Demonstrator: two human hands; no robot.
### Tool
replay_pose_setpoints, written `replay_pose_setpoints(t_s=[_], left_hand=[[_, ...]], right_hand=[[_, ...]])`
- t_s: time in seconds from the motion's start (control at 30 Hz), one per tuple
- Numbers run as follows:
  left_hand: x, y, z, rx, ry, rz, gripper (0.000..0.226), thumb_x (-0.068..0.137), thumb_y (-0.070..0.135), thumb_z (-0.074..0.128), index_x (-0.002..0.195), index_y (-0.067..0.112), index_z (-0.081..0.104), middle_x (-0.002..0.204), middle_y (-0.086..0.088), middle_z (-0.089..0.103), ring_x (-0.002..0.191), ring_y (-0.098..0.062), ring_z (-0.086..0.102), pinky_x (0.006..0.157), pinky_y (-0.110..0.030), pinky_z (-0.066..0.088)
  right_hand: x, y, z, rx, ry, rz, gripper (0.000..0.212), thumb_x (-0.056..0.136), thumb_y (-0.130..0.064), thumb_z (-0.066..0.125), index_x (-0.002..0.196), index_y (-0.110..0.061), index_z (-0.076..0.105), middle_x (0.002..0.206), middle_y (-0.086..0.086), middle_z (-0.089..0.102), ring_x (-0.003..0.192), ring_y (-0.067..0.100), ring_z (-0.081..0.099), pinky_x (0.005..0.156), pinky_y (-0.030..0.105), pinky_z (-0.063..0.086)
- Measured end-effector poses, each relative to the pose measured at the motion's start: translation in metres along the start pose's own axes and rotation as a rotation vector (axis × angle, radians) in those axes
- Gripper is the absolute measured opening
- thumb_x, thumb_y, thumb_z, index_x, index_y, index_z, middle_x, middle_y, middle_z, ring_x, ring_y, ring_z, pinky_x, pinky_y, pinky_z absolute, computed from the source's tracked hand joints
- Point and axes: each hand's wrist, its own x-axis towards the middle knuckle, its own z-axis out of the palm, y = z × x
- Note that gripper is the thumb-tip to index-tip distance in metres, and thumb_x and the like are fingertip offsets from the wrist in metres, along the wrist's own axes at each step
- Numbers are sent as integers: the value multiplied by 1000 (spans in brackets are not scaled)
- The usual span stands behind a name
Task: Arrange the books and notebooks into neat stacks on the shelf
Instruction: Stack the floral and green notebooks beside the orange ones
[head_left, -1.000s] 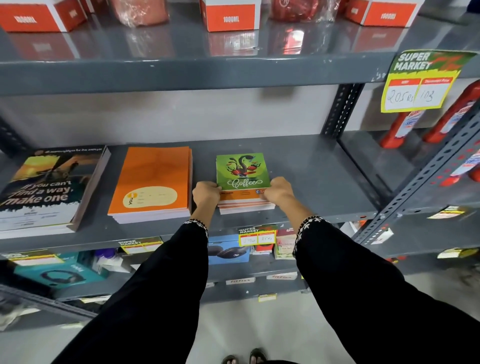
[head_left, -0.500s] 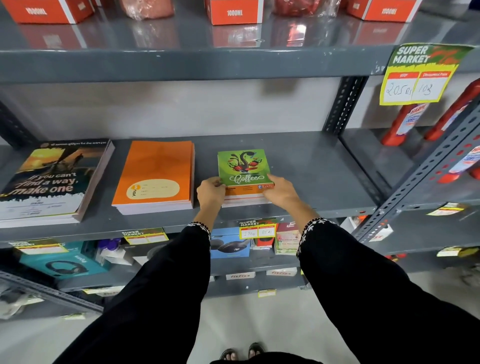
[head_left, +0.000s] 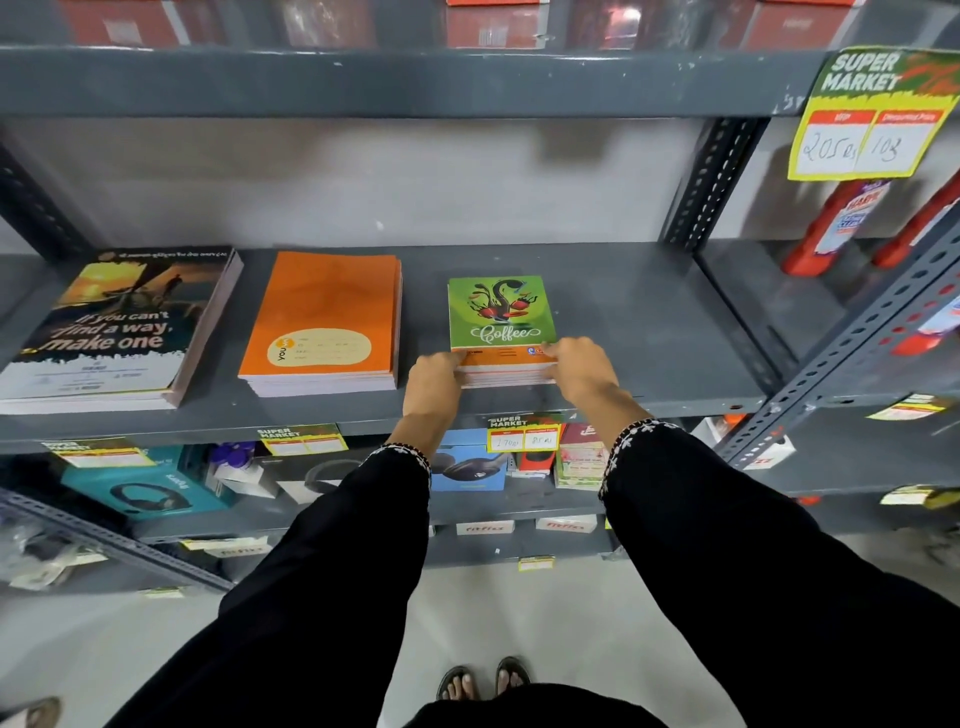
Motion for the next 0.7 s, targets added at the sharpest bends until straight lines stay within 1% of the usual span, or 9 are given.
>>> replay_pose_setpoints(t_s=[0.13,0.23,0.33,0.47,0.53,0.6,0.7], left_hand=[[1,-2,2,76,-14,37,33,98,5,44,125,12,61,115,-21,69,102,-37,65,98,-42,51],[2,-3,3,141,-34,65,30,98,6,45,123,11,61,112,-21,70,100,-38,66,95,-42,53],[1,-3,2,188,-34,92,28,98,7,45,121,10,61,109,-20,71,97,-38,67,91,-42,55],[1,-5,3,211,-35,101,29,97,7,47,121,12,61,107,-20,72,94,-38,68,89,-43,57],[1,-5,3,188,-30,91,29,97,7,48,122,13,61,106,-21,72,93,-38,68,89,-43,57],[0,-5,3,152,-24,70,29,97,8,49,123,12,61,108,-22,71,95,-39,67,90,-44,57],[-1,-3,2,111,-14,54,29,96,9,50,123,9,62,110,-23,71,98,-40,66,92,-44,55]], right_hand=[[1,1,0,3,-35,-11,29,95,-19,55,121,-10,64,116,18,66,106,35,63,94,38,50],[-2,3,0,-25,-32,-29,27,97,-19,49,118,-10,64,114,18,66,103,35,63,91,37,51],[-2,5,2,-35,-18,-44,27,98,-17,45,119,-11,62,115,18,66,103,35,63,92,38,51],[-1,6,1,50,-15,-11,30,96,-18,51,123,-11,63,118,19,66,106,35,62,96,39,50],[-2,7,2,118,-10,8,33,95,-18,54,127,-10,60,123,18,65,109,35,61,100,40,49],[-2,10,4,160,-8,18,38,95,-18,57,133,-13,56,127,17,63,113,34,60,103,41,47],[-1,12,8,200,8,41,42,93,-16,59,135,-16,54,129,17,61,114,34,59,105,42,47]])
